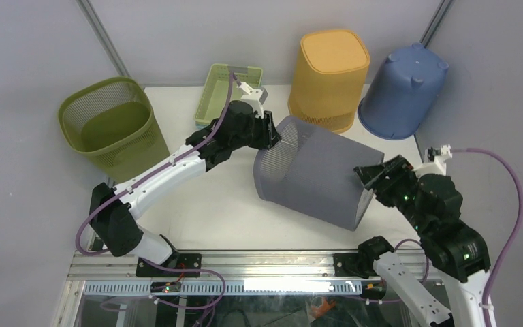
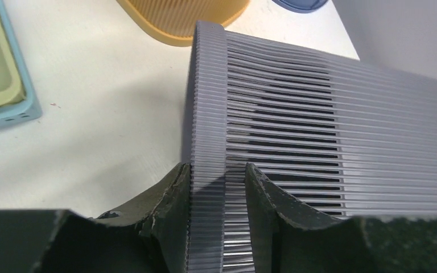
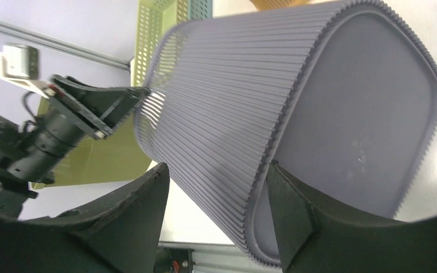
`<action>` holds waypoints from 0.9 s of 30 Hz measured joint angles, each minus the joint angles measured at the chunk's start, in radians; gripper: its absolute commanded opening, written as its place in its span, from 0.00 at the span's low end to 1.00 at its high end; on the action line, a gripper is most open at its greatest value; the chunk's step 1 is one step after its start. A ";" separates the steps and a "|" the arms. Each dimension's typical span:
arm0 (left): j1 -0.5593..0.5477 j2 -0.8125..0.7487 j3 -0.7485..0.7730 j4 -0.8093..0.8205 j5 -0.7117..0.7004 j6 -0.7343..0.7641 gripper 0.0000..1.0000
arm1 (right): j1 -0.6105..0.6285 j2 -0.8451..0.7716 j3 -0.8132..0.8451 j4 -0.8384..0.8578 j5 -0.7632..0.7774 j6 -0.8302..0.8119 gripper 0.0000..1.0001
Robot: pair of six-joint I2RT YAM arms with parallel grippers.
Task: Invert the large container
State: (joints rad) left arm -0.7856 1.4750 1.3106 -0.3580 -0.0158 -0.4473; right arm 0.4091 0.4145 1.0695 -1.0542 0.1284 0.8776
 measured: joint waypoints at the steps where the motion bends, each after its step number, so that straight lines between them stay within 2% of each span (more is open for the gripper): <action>1: 0.003 0.007 0.004 0.000 -0.006 0.001 0.40 | -0.001 0.046 0.039 0.023 0.000 -0.026 0.65; 8: 0.021 0.056 0.019 -0.010 -0.048 0.004 0.52 | -0.008 0.236 0.164 0.234 -0.025 -0.122 0.66; 11: 0.007 0.084 0.019 -0.008 -0.006 0.000 0.59 | -0.004 0.296 0.164 0.375 -0.107 -0.117 0.66; 14: -0.019 0.103 0.019 -0.008 0.042 -0.006 0.60 | 0.001 0.347 0.145 0.472 -0.164 -0.111 0.67; 23: -0.044 0.131 0.016 -0.003 0.135 -0.029 0.60 | 0.002 0.427 0.101 0.539 -0.212 -0.110 0.71; 27: -0.050 0.131 0.009 0.014 0.163 -0.045 0.60 | 0.002 0.433 0.135 0.489 -0.188 -0.126 0.79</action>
State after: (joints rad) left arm -0.8356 1.6062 1.3197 -0.3435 0.1471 -0.4927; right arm 0.4114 0.8471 1.2049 -0.5655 -0.0597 0.7521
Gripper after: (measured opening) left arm 0.600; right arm 0.730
